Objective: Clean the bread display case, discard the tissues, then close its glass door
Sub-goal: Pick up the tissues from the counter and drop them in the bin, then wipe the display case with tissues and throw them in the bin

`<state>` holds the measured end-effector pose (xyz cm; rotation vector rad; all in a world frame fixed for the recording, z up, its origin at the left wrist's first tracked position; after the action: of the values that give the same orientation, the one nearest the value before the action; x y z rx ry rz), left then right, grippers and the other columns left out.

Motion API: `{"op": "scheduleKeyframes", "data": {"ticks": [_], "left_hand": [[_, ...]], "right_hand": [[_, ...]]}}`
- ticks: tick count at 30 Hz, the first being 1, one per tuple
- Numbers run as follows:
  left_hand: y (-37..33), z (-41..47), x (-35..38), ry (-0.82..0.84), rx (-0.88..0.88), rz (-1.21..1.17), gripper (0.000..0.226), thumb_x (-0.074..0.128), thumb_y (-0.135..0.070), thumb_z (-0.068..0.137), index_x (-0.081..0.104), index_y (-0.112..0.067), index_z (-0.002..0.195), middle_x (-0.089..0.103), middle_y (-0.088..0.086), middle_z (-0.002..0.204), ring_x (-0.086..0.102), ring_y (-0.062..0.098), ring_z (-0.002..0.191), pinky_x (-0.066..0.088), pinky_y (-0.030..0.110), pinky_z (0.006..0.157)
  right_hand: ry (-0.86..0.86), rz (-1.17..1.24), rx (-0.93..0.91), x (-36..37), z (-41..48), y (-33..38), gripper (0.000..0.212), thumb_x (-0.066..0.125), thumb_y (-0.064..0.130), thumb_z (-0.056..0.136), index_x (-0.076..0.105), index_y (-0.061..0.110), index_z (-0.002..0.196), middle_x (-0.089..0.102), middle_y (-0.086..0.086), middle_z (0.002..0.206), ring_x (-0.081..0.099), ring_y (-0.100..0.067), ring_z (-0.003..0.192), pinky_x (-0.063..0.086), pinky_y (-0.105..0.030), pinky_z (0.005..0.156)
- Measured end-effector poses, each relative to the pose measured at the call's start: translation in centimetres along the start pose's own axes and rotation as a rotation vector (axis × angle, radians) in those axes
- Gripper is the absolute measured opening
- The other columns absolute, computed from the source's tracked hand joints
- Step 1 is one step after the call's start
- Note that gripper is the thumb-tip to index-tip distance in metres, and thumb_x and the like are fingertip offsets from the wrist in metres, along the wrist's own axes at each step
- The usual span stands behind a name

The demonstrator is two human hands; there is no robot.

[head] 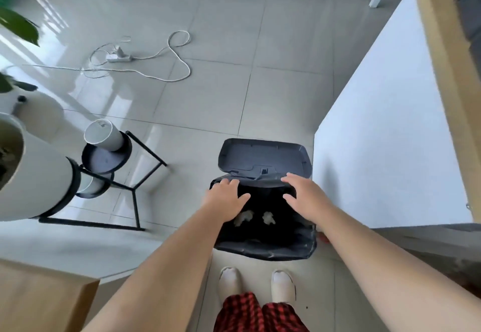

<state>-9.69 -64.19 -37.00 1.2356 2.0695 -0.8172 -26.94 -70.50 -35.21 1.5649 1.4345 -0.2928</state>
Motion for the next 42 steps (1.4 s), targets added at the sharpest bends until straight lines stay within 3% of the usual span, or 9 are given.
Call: {"op": "scheduleKeyframes", "data": {"ticks": [4,7,10,16,20,23,27,35,42], "left_hand": [[0.0,-2.9,-6.8,-0.142,0.003,0.094,0.054,0.038,-0.049,0.094,0.036,-0.018,0.138,0.044,0.007,0.140,0.042,0.028,0.127,0.037,0.043,0.101],[1.7,-7.2,-14.3,-0.346,-0.047,0.105,0.054,0.040,-0.049,0.093,0.038,-0.017,0.137,0.041,0.005,0.143,0.039,0.027,0.130,0.033,0.043,0.103],[3.8,-11.1,-19.5,-0.492,-0.109,0.103,0.054,0.043,-0.049,0.092,0.041,-0.017,0.135,0.043,0.005,0.141,0.040,0.027,0.129,0.034,0.043,0.101],[13.6,-27.7,-25.5,-0.766,-0.444,0.065,0.053,0.045,-0.048,0.090,0.043,-0.019,0.134,0.047,0.006,0.138,0.042,0.028,0.128,0.037,0.043,0.098],[21.1,-39.8,-21.7,-0.784,-0.732,0.036,0.051,0.047,-0.047,0.090,0.043,-0.020,0.133,0.046,0.006,0.140,0.042,0.028,0.128,0.038,0.045,0.098],[25.5,-47.9,-17.2,-0.810,-0.911,-0.098,0.056,0.045,-0.049,0.091,0.037,-0.022,0.139,0.038,0.003,0.148,0.034,0.026,0.135,0.033,0.043,0.107],[29.6,-59.2,-9.5,-0.792,-1.155,-0.178,0.058,0.041,-0.049,0.094,0.032,-0.019,0.143,0.032,0.005,0.153,0.029,0.026,0.139,0.033,0.044,0.107],[35.7,-71.3,1.3,-0.744,-1.399,-0.265,0.060,0.041,-0.051,0.092,0.032,-0.020,0.143,0.040,0.005,0.146,0.035,0.025,0.135,0.032,0.043,0.105],[43.2,-74.0,5.1,-0.703,-1.405,-0.340,0.060,0.039,-0.045,0.095,0.027,-0.019,0.147,0.030,0.005,0.154,0.032,0.028,0.139,0.029,0.042,0.111]], "right_hand": [[-0.039,-0.058,-0.099,-4.1,-0.4,4.8,0.049,0.057,0.025,0.088,0.044,0.023,0.136,0.036,0.005,0.150,0.032,-0.016,0.137,0.025,-0.031,0.111],[-0.091,-0.140,-0.260,-8.8,-0.8,11.8,0.051,0.058,0.027,0.087,0.044,0.021,0.135,0.042,0.003,0.146,0.041,-0.020,0.131,0.034,-0.032,0.107],[-0.100,-0.166,-0.372,-11.9,-1.1,17.8,0.054,0.061,0.026,0.084,0.044,0.021,0.135,0.039,-0.001,0.149,0.039,-0.021,0.134,0.033,-0.032,0.111],[-0.161,-0.310,-0.825,-12.7,-8.7,36.9,0.053,0.062,0.026,0.085,0.044,0.019,0.134,0.050,-0.003,0.140,0.048,-0.023,0.126,0.035,-0.029,0.104],[-0.078,-0.405,-1.072,-6.2,-16.5,46.3,0.055,0.058,0.029,0.088,0.039,0.022,0.139,0.043,-0.001,0.145,0.043,-0.023,0.129,0.035,-0.031,0.106],[-0.014,-0.441,-1.229,-1.6,-22.0,50.8,0.052,0.055,0.029,0.090,0.037,0.025,0.139,0.037,0.002,0.149,0.038,-0.019,0.133,0.035,-0.030,0.105],[0.071,-0.447,-1.383,4.9,-29.2,55.7,0.051,0.057,0.028,0.089,0.040,0.026,0.137,0.043,0.001,0.145,0.042,-0.020,0.130,0.036,-0.031,0.104],[0.125,-0.400,-1.412,12.5,-32.7,60.9,0.044,0.057,0.025,0.086,0.050,0.022,0.130,0.055,-0.006,0.135,0.053,-0.027,0.118,0.043,-0.036,0.098],[0.050,-0.229,-1.294,15.7,-30.3,63.7,0.040,0.060,0.012,0.083,0.057,0.017,0.123,0.061,-0.011,0.127,0.056,-0.030,0.114,0.044,-0.034,0.093]]}}
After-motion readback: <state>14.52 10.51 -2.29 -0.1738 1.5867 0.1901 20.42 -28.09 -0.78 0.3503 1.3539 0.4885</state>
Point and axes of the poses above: each hand's wrist, its own z-axis towards the middle knuckle, its own x-axis out of the palm, y = z × x, the point moved 10 cm from there along z, towards the middle knuckle
